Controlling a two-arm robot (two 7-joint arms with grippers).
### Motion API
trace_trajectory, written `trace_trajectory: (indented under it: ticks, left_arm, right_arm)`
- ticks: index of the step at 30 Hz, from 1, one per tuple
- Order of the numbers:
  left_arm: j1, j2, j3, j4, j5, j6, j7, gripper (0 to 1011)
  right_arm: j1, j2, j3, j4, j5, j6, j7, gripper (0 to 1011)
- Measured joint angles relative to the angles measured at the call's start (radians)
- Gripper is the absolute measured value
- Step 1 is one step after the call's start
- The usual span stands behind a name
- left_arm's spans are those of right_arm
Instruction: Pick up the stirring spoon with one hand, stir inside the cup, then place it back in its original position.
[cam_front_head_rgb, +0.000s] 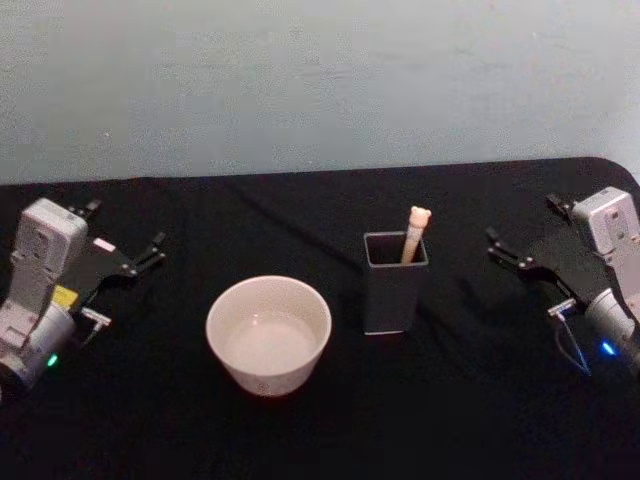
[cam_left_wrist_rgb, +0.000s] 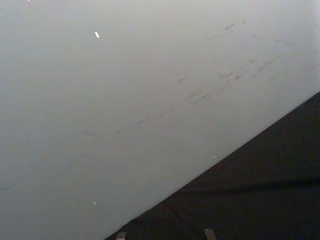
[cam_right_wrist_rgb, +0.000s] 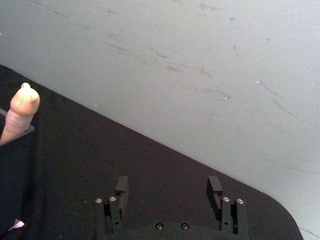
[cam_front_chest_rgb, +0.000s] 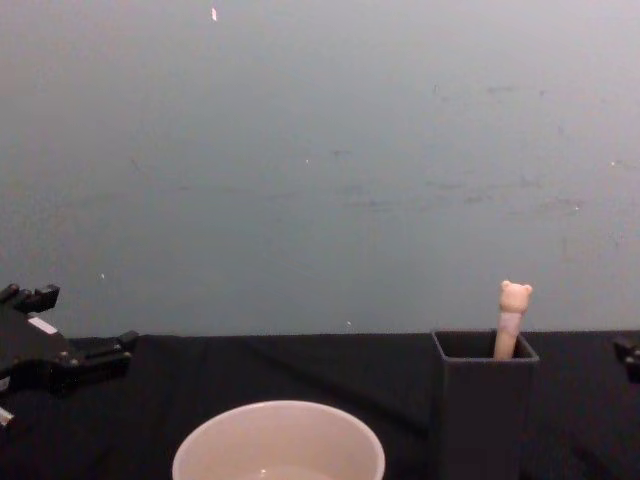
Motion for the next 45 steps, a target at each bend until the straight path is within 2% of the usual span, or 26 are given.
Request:
trace_trajectory:
  ticks: [6,9,11,12,14,17,18,20,22,25,35,45]
  left_arm:
    - [0.0,0.0,0.0,0.0,0.0,0.0,0.0,1001]
    - [0.0,0.0,0.0,0.0,0.0,0.0,0.0,1001]
    - [0.0,0.0,0.0,0.0,0.0,0.0,0.0,1001]
    - [0.0,0.0,0.0,0.0,0.0,0.0,0.0,1001]
    - [0.0,0.0,0.0,0.0,0.0,0.0,0.0,1001]
    - [0.0,0.0,0.0,0.0,0.0,0.0,0.0,1001]
    - [0.0,0.0,0.0,0.0,0.0,0.0,0.0,1001]
    - [0.0,0.0,0.0,0.0,0.0,0.0,0.0,1001]
    - [0.0,0.0,0.0,0.0,0.0,0.0,0.0,1001]
    - [0.0,0.0,0.0,0.0,0.0,0.0,0.0,1001]
    - [0.0,0.0,0.0,0.0,0.0,0.0,0.0,1001]
    - [0.0,0.0,0.0,0.0,0.0,0.0,0.0,1001]
  right_arm:
    - [-0.016,-0.002,0.029,-0.025,0.006,0.001,0.012,1000]
    - [-0.035,0.008,0.05,-0.059,0.035,0.01,0.038,1000]
    - [-0.053,0.021,0.068,-0.091,0.069,0.023,0.07,1000]
    - [-0.067,0.034,0.082,-0.115,0.104,0.038,0.105,1000]
    - [-0.083,0.049,0.096,-0.141,0.14,0.052,0.143,1000]
    - [-0.116,0.079,0.123,-0.19,0.22,0.082,0.232,1000]
    - [-0.116,0.079,0.123,-0.19,0.22,0.082,0.232,1000]
    - [-0.127,0.091,0.133,-0.208,0.25,0.095,0.268,1000]
    - [-0.144,0.104,0.147,-0.236,0.295,0.119,0.327,1000]
    - [-0.149,0.107,0.15,-0.25,0.318,0.133,0.369,1000]
    - [-0.111,0.067,0.137,-0.232,0.332,0.182,0.434,1000]
    - [-0.039,0.002,0.113,-0.163,0.298,0.202,0.464,1000]
